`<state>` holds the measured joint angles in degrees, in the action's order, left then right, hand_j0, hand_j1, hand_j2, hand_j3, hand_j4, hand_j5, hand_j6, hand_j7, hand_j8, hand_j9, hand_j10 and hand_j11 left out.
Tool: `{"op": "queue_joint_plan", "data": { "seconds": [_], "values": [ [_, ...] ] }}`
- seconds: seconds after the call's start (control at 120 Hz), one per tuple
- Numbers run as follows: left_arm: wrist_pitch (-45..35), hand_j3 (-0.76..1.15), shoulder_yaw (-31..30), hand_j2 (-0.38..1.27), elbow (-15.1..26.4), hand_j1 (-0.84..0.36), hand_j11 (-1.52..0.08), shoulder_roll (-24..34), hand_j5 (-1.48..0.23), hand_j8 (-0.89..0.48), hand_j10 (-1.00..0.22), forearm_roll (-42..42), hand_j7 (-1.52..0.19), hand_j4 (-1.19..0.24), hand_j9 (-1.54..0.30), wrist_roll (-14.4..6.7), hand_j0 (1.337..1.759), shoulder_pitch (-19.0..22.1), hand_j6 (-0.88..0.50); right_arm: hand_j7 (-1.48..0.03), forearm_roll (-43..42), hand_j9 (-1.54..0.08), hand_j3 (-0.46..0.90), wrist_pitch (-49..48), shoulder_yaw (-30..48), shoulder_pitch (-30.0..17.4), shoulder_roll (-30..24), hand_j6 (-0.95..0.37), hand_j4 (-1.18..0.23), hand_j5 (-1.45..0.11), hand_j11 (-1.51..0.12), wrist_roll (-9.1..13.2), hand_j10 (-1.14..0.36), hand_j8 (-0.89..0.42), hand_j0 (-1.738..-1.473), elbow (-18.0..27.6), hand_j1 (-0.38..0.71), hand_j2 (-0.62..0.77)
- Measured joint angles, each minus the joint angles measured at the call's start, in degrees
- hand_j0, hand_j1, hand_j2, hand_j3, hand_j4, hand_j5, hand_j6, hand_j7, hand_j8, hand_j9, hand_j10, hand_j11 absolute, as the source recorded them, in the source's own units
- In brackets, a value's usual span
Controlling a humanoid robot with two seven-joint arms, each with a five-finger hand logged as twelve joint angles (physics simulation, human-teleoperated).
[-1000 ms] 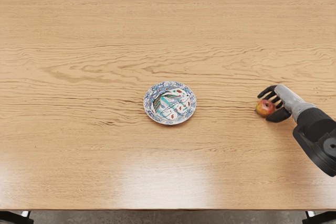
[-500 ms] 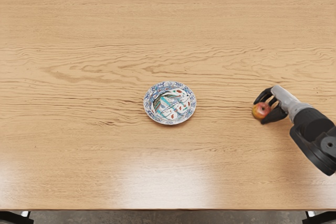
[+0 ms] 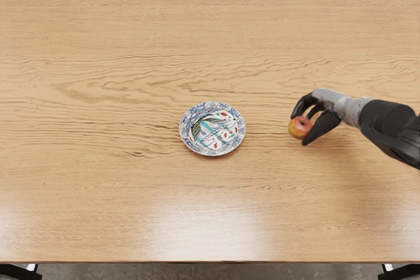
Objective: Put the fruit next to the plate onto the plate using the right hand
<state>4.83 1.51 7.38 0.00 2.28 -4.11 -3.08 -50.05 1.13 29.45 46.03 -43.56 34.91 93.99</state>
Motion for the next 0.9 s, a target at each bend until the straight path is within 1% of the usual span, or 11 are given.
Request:
{"op": "queue_joint_plan", "data": {
  "seconds": [0.092, 0.183, 0.325, 0.392, 0.592, 0.633, 0.683, 0.733, 0.808, 0.9],
  "values": [
    [0.00, 0.00, 0.00, 0.05, 0.00, 0.07, -0.30, 0.00, -0.30, -0.23, -0.23, 0.00, -0.30, -0.23, -0.30, 0.00, 1.658, 0.00, -0.23, -0.95, 2.46, -1.00, 0.00, -3.12, 0.67, 2.53, 2.79, -0.43, -0.70, -0.99, -1.01, 0.01, -0.69, -0.49, -1.658, -0.12, 0.28, 0.32],
    [0.00, 0.00, -0.01, 0.05, 0.00, 0.07, -0.30, 0.00, -0.30, -0.23, -0.23, 0.00, -0.30, -0.23, -0.30, 0.00, 1.658, 0.00, -0.23, -0.95, 4.07, -1.02, 0.00, -4.42, 0.81, 5.15, 6.32, -0.43, -0.70, -1.00, -1.03, 0.00, -0.69, -0.48, -1.658, -0.47, 0.27, 0.30],
    [-0.01, 0.00, -0.01, 0.05, 0.00, 0.07, -0.30, 0.00, -0.30, -0.23, -0.23, 0.00, -0.30, -0.23, -0.30, 0.00, 1.658, 0.00, -0.23, -0.95, 4.95, -1.03, 0.00, -5.13, 0.35, 8.82, 13.38, -0.43, -0.69, -1.01, -1.04, 0.01, -0.68, -0.47, -1.658, -3.49, 0.26, 0.28],
    [0.00, 0.00, -0.01, 0.05, 0.00, 0.07, -0.30, 0.00, -0.30, -0.23, -0.23, 0.00, -0.30, -0.23, -0.30, 0.00, 1.658, 0.00, -0.23, -0.95, 5.04, -1.04, 0.00, -5.19, 0.24, 9.79, 15.74, -0.42, -0.69, -1.02, -1.05, 0.01, -0.68, -0.47, -1.658, -4.57, 0.28, 0.32],
    [0.00, 0.00, -0.01, 0.05, 0.00, 0.07, -0.30, 0.00, -0.30, -0.23, -0.23, 0.00, -0.30, -0.23, -0.30, -0.01, 1.658, 0.00, -0.23, -0.95, 5.01, -1.03, 0.00, -5.09, -0.10, 10.88, 18.94, -0.44, -0.70, -1.01, -1.04, 0.01, -0.68, -0.47, -1.658, -6.30, 0.28, 0.34],
    [0.00, 0.00, -0.01, 0.05, 0.00, 0.07, -0.30, 0.00, -0.30, -0.23, -0.23, 0.00, -0.30, -0.23, -0.30, -0.01, 1.658, 0.00, -0.23, -0.94, 4.99, -1.02, 0.00, -5.05, -0.13, 11.02, 19.21, -0.44, -0.70, -0.99, -1.03, 0.01, -0.68, -0.48, -1.657, -6.50, 0.27, 0.31],
    [-0.01, 0.00, -0.01, 0.05, 0.00, 0.07, -0.30, 0.00, -0.30, -0.23, -0.23, 0.00, -0.30, -0.23, -0.30, -0.01, 1.658, 0.00, -0.23, -0.91, 4.92, -0.98, 0.00, -5.01, -0.15, 11.08, 19.37, -0.45, -0.69, -0.96, -0.99, 0.03, -0.66, -0.49, -1.657, -6.69, 0.26, 0.27],
    [0.00, 0.00, -0.01, 0.05, 0.00, 0.07, -0.30, 0.00, -0.30, -0.23, -0.23, 0.00, -0.30, -0.23, -0.30, 0.01, 1.658, 0.00, -0.23, -0.84, 4.81, -0.89, 0.00, -4.88, -0.16, 11.03, 19.39, -0.45, -0.63, -0.87, -0.90, 0.05, -0.61, -0.48, -1.658, -6.91, 0.24, 0.21],
    [0.00, 0.00, -0.01, 0.05, 0.00, 0.07, -0.30, 0.00, -0.30, -0.23, -0.23, 0.00, -0.30, -0.23, -0.30, 0.00, 1.658, 0.00, -0.23, -0.70, 4.71, -0.73, 0.00, -4.76, -0.18, 10.88, 19.45, -0.40, -0.53, -0.72, -0.74, 0.07, -0.51, -0.42, -1.658, -7.53, 0.17, 0.12],
    [0.00, 0.00, -0.01, 0.05, 0.00, 0.07, -0.30, 0.00, -0.30, -0.23, -0.23, 0.00, -0.30, -0.23, -0.30, 0.00, 1.658, 0.00, -0.23, -0.55, 4.65, -0.57, 0.00, -4.67, -0.18, 10.80, 19.44, -0.34, -0.42, -0.57, -0.58, 0.08, -0.41, -0.35, -1.658, -7.98, 0.08, 0.06]
  ]
}}
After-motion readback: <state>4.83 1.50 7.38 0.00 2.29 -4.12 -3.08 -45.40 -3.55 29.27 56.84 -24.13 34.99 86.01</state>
